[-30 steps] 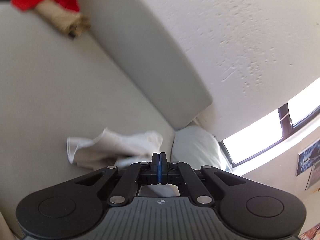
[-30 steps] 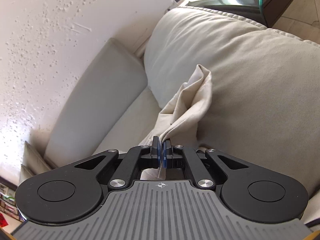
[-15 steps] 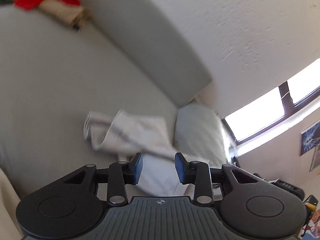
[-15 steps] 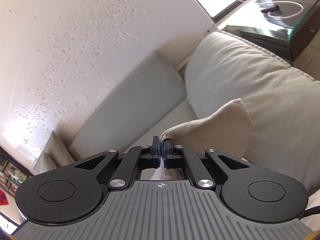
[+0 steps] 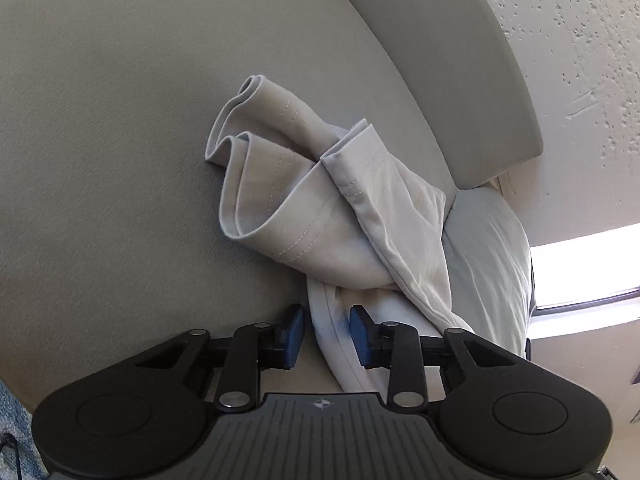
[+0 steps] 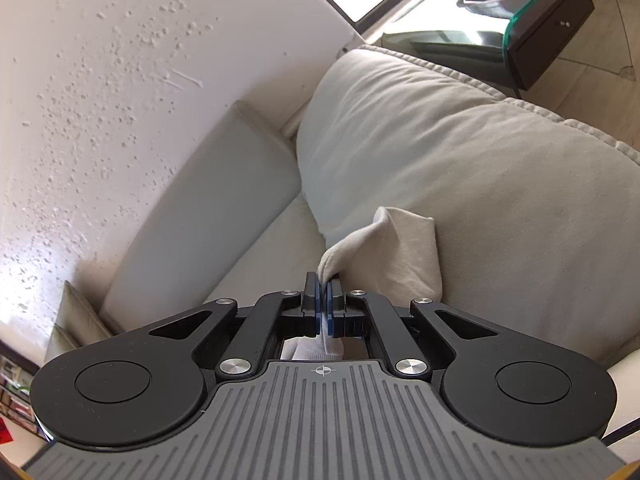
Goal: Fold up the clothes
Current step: 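Grasp another part of the shirt with the left gripper while the right gripper holds it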
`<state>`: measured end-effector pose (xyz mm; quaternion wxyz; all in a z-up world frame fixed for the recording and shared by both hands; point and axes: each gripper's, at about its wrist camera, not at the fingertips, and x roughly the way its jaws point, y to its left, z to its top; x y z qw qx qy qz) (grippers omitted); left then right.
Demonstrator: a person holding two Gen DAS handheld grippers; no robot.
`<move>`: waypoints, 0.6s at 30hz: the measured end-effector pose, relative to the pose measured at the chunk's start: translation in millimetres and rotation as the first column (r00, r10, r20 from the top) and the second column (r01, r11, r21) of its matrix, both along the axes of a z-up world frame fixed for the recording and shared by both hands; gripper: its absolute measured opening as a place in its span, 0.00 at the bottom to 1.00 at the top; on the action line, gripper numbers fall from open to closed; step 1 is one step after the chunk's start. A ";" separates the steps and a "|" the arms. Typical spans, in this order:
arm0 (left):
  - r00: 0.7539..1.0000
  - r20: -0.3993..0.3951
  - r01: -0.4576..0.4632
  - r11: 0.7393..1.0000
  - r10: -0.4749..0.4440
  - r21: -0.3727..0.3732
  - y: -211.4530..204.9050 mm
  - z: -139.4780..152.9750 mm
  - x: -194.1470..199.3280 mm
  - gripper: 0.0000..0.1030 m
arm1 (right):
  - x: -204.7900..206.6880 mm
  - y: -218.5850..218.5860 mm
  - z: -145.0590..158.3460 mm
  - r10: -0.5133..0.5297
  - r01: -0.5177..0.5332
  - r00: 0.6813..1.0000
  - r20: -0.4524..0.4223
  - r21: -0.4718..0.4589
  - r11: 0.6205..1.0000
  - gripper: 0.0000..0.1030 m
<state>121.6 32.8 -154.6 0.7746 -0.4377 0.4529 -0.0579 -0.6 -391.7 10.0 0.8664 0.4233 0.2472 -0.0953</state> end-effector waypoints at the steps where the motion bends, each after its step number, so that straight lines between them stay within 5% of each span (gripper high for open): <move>1: 1.000 0.000 -0.005 1.000 0.005 0.003 -1.3 0.1 3.4 0.31 | 1.0 -0.7 -1.6 0.000 0.000 1.000 0.001 0.003 1.000 0.03; 4: 0.998 -0.044 -0.041 0.999 0.041 0.011 -0.5 -6.3 10.1 0.14 | 3.0 -3.6 -4.1 0.000 -0.001 1.000 0.002 0.012 1.000 0.03; 11: 0.994 -0.069 -0.092 0.992 0.086 -0.089 16.0 -5.9 5.7 0.09 | 4.0 -6.0 -9.6 0.007 -0.007 1.000 -0.018 0.017 1.000 0.03; 16: 0.991 0.122 0.038 0.995 -0.049 0.093 28.3 62.0 -13.2 0.02 | 2.1 -4.8 -10.3 0.009 -0.008 0.999 -0.042 0.015 1.000 0.03; 18: 0.977 0.189 0.083 0.992 -0.099 0.091 39.5 97.1 -25.7 0.02 | 3.5 -0.4 -6.6 0.032 -0.033 0.997 -0.071 -0.007 0.999 0.03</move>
